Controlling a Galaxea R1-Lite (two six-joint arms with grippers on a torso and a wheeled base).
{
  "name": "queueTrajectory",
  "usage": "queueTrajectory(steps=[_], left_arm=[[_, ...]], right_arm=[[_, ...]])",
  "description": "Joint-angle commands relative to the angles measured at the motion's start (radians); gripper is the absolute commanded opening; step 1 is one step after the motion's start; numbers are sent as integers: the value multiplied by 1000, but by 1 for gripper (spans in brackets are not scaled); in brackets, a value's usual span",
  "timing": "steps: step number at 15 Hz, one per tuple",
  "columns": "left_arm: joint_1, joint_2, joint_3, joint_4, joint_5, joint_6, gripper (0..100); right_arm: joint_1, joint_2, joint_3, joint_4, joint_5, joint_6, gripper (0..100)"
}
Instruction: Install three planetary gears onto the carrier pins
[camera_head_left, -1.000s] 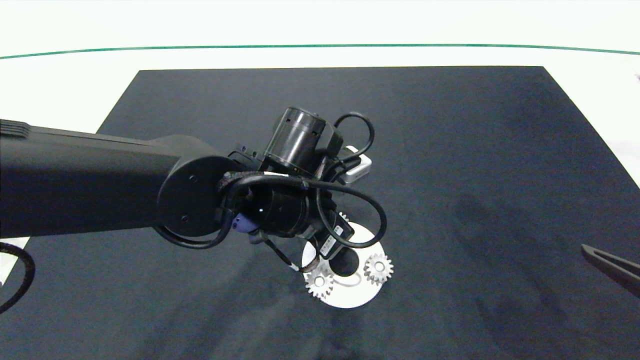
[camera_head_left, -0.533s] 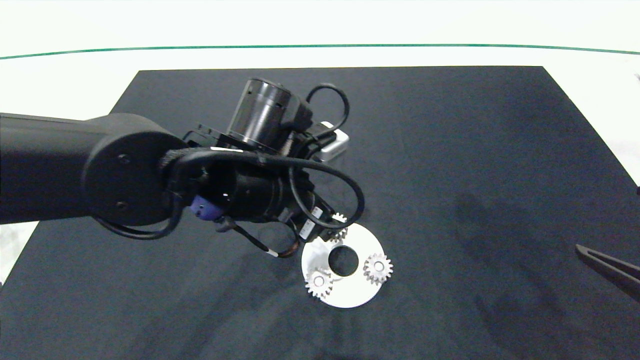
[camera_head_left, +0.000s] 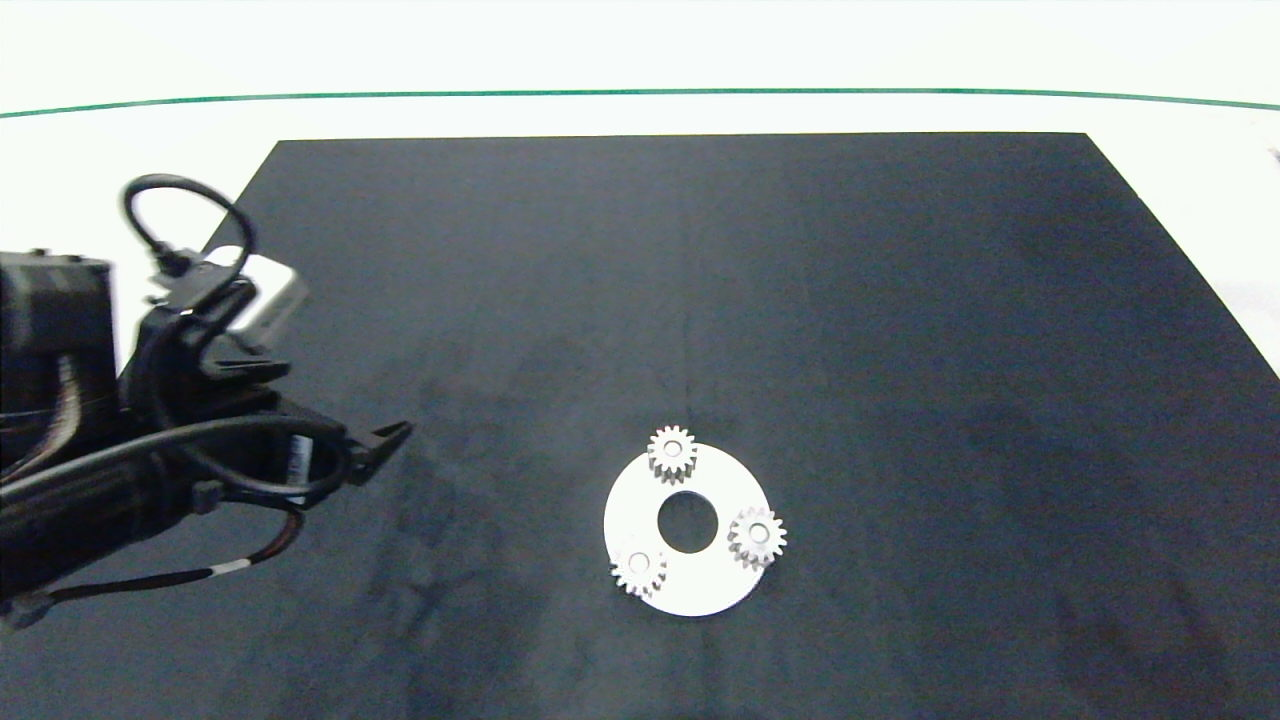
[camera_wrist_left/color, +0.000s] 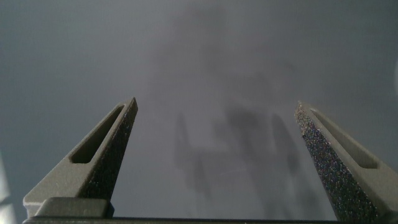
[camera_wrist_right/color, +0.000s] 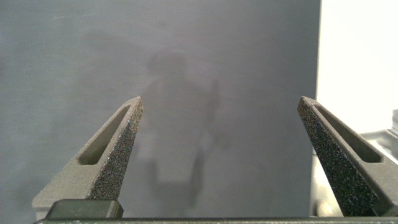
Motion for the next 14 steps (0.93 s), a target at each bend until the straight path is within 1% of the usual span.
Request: queueTrajectory(steps=[1,2,3,4,5,7,8,9,10,11,12,13,14], left_arm=[[307,-342,362,-309,7,-6,100],[307,-394,383,-306,7,-6,100],[304,-540,418,-283,9,-2,100],[305,-618,421,-241,12,-2,100],[307,-696,420,-183,12,-2,100],[299,-891,423,-21,9,-3,100],[299,-986,423,76,7,-3,100],[302,-1106,421,194,7,-3,100],[302,-1155,421,236,7,-3,100],[293,-1273,423,318,7,-5,100],[278,-1282,431,325,7,-28,100],[278,-1282,435,317,7,-86,100],[278,-1282,443,306,1,-137,100]], right_arm=[[-100,-181,95,2,-30,7,100],[-113,-204,117,0,-30,20,100],[-149,-259,166,-1,-31,59,100],[-169,-293,192,0,-31,84,100],[-181,-330,218,-1,-31,98,100],[-196,-403,258,-1,-43,98,100],[-204,-446,278,0,-53,98,100],[-204,-446,278,0,-53,98,100],[-205,-544,318,6,-60,96,100],[-202,-619,345,8,-66,102,100],[-190,-678,382,8,-74,101,100],[-175,-710,419,0,-79,99,100],[-173,-710,445,-6,-77,108,100]])
